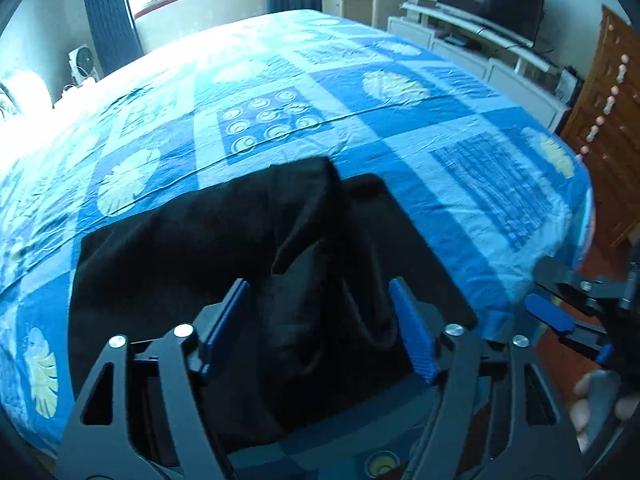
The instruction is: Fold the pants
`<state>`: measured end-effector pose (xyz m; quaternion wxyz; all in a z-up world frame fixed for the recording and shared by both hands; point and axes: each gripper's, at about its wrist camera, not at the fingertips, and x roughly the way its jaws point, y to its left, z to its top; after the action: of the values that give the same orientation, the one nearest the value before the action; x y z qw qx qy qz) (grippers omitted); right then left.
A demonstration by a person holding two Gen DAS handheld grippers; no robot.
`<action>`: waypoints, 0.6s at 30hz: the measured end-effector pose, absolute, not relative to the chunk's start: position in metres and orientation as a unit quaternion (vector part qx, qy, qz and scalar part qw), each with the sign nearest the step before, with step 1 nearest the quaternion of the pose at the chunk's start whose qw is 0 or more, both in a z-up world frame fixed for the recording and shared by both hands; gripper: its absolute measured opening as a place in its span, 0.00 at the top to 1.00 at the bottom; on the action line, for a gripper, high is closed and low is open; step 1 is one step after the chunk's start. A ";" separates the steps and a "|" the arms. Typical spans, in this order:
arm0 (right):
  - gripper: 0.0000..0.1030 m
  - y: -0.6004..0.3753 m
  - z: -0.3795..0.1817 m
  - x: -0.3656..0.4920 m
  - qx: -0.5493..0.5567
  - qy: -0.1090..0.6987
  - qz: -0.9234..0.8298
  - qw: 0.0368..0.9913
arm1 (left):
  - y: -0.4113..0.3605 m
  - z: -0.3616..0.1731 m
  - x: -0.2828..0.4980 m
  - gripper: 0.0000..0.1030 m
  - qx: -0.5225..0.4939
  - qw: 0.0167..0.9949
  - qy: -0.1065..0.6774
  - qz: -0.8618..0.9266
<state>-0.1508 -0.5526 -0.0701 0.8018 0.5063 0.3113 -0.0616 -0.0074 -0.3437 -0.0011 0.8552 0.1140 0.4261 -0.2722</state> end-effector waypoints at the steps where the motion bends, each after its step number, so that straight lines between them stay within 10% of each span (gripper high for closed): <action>1: 0.17 -0.554 -0.068 -0.151 0.505 0.309 -0.063 0.803 | -0.337 0.008 -0.016 0.14 0.097 0.856 0.413 -0.295; 18: 0.17 -0.488 -0.059 -0.011 0.433 0.429 0.123 0.783 | -0.109 0.020 0.015 0.08 -0.089 0.877 0.415 -0.224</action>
<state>-0.0111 -0.4881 -0.0590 0.7834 0.4330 0.4287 0.1226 0.0151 -0.1088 0.0197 0.8775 -0.0887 0.4147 -0.2240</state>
